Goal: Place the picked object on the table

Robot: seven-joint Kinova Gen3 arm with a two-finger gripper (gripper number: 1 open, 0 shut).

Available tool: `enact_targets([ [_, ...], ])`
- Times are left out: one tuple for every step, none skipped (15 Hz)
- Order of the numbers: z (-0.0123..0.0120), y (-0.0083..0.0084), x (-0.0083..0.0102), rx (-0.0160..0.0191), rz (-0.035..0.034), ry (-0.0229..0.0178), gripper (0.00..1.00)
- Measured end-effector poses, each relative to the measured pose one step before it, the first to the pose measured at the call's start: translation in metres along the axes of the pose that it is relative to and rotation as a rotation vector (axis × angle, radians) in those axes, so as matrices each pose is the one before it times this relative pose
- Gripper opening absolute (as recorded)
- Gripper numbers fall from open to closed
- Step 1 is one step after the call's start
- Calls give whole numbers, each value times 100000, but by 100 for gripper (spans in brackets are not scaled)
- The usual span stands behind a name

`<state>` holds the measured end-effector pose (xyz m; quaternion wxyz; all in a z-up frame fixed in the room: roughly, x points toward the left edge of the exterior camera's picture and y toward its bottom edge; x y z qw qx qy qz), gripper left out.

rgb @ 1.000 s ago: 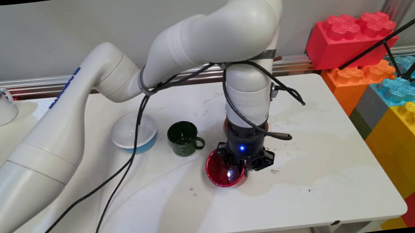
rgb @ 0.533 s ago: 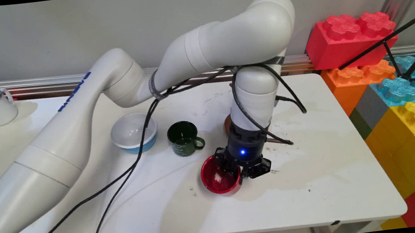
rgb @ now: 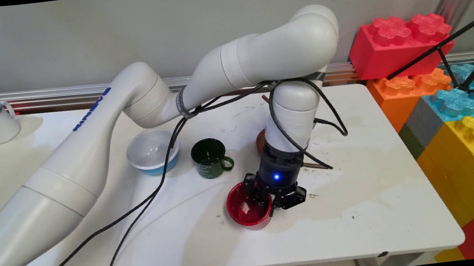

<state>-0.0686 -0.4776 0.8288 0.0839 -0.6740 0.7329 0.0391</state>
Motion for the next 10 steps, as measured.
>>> enact_targets([
  [236,7,225,214,5,-399,0],
  [177,-52,247,136,-159,-270,100],
  [192,-28,227,184,24,-230,100],
  [108,-1,169,67,78,-62,100],
  [163,107,119,50,41,-153,100],
  [88,61,188,-7,269,-102,100],
  [89,23,71,12,254,-70,100],
  [64,-26,41,-40,214,-14,100],
  [26,95,41,-95,380,-3,100],
  [-22,76,-58,-134,428,56,100],
])
